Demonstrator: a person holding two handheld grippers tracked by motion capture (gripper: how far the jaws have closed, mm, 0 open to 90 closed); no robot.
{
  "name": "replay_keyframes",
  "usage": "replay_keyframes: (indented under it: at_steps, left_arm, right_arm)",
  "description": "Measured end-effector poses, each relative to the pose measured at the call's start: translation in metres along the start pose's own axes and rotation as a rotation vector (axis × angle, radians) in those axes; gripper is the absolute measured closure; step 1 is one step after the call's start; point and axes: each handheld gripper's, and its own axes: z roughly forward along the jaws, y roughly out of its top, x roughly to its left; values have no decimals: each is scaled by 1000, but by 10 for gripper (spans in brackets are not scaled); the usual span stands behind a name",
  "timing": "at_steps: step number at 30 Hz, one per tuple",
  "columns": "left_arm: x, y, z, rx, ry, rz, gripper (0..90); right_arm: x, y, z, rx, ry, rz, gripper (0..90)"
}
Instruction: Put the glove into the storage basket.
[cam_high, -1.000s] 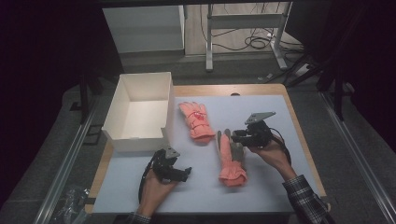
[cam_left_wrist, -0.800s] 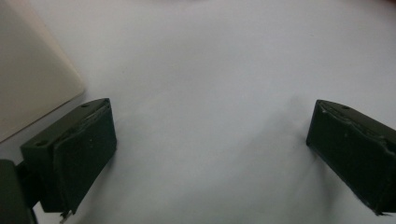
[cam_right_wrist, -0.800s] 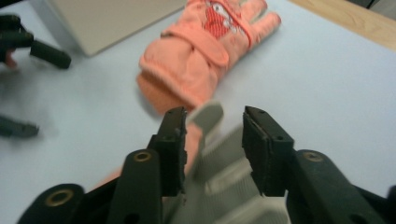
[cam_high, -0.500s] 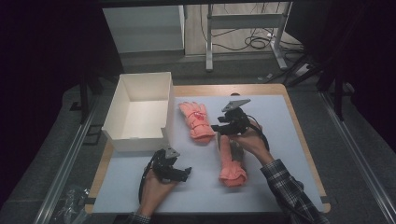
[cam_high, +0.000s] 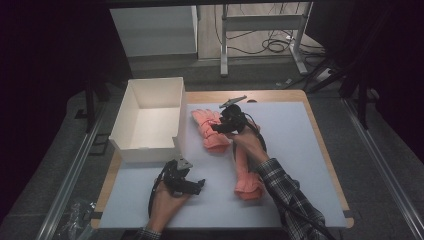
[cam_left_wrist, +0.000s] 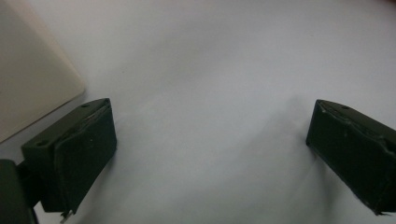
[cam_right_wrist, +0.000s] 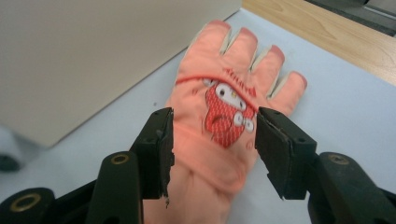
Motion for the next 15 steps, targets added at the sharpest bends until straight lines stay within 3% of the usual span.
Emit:
replay_keyframes:
  at_steps: [4,12,15]
  left_arm:
    - [0,0,0,2,1,2,19]
    - [0,0,0,0,-1,1,21]
    - [0,0,0,0,0,1,21]
  right_arm:
    - [-1,8,16,22,-12,7,444]
    - [-2,16,46,118,-93,5,413]
    - [-4,15,55,153,-99,10,424]
